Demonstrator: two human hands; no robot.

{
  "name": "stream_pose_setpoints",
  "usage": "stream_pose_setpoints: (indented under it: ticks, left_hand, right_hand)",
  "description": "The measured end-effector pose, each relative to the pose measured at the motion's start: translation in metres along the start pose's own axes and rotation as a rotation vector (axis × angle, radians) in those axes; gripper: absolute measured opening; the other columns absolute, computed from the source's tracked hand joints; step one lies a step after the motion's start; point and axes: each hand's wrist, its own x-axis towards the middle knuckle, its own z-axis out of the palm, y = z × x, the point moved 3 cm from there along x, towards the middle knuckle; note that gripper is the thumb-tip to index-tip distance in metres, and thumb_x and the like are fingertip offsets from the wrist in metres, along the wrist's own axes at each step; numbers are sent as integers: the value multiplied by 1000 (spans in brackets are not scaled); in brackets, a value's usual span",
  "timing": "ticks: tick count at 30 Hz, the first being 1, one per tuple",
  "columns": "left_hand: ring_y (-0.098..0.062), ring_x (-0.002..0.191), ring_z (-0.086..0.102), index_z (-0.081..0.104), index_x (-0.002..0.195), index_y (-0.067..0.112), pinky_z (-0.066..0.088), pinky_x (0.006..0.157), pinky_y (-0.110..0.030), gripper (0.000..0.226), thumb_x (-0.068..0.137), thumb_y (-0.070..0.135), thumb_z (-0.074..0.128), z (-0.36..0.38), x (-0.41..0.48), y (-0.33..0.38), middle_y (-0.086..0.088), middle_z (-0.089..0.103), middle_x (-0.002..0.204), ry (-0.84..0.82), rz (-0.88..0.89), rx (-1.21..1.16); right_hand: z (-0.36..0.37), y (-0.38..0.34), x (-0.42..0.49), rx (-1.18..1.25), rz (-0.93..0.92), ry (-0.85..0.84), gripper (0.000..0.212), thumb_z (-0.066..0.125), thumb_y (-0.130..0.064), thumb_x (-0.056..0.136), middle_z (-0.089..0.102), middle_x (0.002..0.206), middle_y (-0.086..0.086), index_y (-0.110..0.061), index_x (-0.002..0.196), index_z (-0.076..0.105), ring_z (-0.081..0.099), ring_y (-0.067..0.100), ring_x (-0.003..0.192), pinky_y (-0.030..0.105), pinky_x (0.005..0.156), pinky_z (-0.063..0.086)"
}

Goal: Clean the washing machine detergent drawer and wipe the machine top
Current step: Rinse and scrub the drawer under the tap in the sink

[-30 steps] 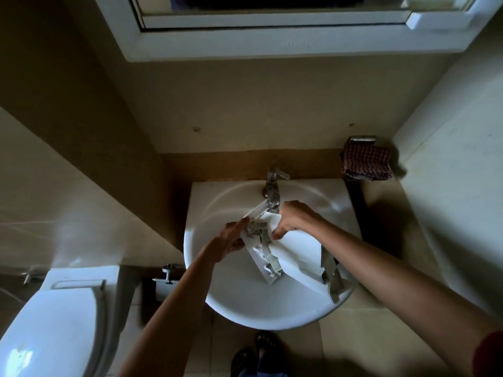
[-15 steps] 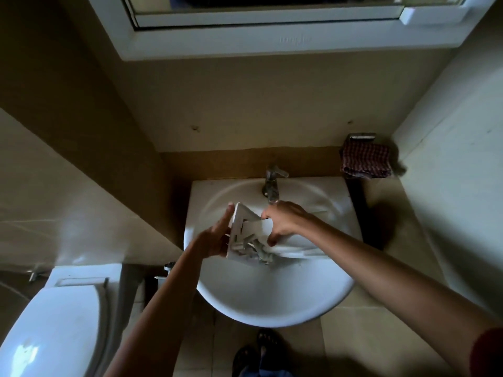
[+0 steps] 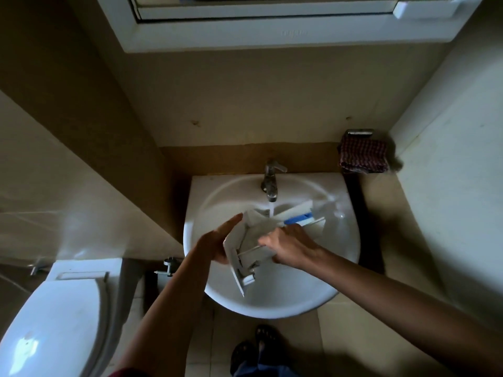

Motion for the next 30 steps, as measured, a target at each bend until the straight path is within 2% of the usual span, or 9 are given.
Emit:
stream_pose_setpoints:
  ticks: [4, 8, 10, 14, 17, 19, 21, 25, 30]
  left_hand:
    - [-32, 72, 71, 64, 104, 7, 58, 65, -41, 54, 77, 54, 61, 3, -3, -1, -18, 73, 85, 67, 79, 22]
    - [-34, 96, 60, 60, 115, 5, 49, 91, -47, 53, 79, 44, 64, 4, 1, -8, -19, 62, 107, 137, 105, -23]
    - [-32, 90, 56, 58, 104, 5, 48, 89, -44, 43, 78, 39, 66, 5, 6, -14, -17, 57, 97, 203, 140, -17]
    - [-24, 64, 56, 56, 83, 8, 53, 55, -30, 26, 79, 32, 65, 11, 13, -28, -10, 54, 72, 290, 218, -8]
    - [-24, 64, 57, 57, 86, 8, 53, 55, -30, 24, 78, 29, 66, 11, 18, -34, -9, 55, 76, 342, 291, -1]
    - [-24, 67, 56, 57, 89, 9, 52, 59, -31, 24, 78, 27, 68, 11, 20, -35, -9, 54, 79, 363, 321, 9]
    - [-24, 68, 55, 57, 89, 9, 51, 62, -31, 23, 78, 26, 67, 11, 20, -34, -9, 54, 80, 375, 341, 24]
    - [-25, 72, 55, 57, 89, 10, 50, 66, -33, 21, 80, 27, 66, 8, 19, -32, -9, 54, 83, 388, 363, 46]
    - [-29, 83, 57, 60, 97, 7, 52, 82, -41, 27, 81, 27, 68, -1, 18, -23, -14, 57, 92, 409, 400, 84]
  right_hand:
    - [11, 3, -9, -68, -116, 119, 27, 64, -16, 73, 66, 83, 5, -18, 100, 63, 63, 26, 82, 31, 64, 46]
    - [24, 15, -20, -62, -186, 225, 30, 86, -27, 51, 60, 59, -6, -24, 75, 69, 61, 16, 55, 19, 48, 47]
    - [37, 20, -24, -60, -222, 277, 28, 86, -28, 54, 60, 60, -8, -25, 76, 69, 60, 15, 55, 20, 49, 47]
    - [57, 30, -28, -57, -249, 290, 26, 81, -22, 64, 68, 72, -7, -24, 88, 71, 64, 16, 65, 23, 53, 51]
    - [69, 37, -28, 67, -257, 161, 27, 75, -19, 73, 70, 92, 3, -16, 99, 69, 66, 23, 81, 30, 63, 54]
    - [71, 48, -27, 227, -164, 34, 29, 66, -32, 84, 65, 103, 2, -18, 109, 65, 62, 20, 90, 28, 70, 49]
    - [66, 56, -23, 396, -72, 34, 25, 61, -37, 89, 65, 100, -2, -19, 107, 65, 60, 11, 85, 23, 70, 44]
    - [46, 79, -1, 884, 297, 265, 11, 58, -10, 93, 71, 89, 6, -10, 97, 69, 62, 5, 75, 10, 69, 48]
    - [39, 93, 36, 1516, 678, 327, 19, 46, 2, 96, 65, 95, 17, 10, 108, 60, 64, 19, 79, 26, 75, 56]
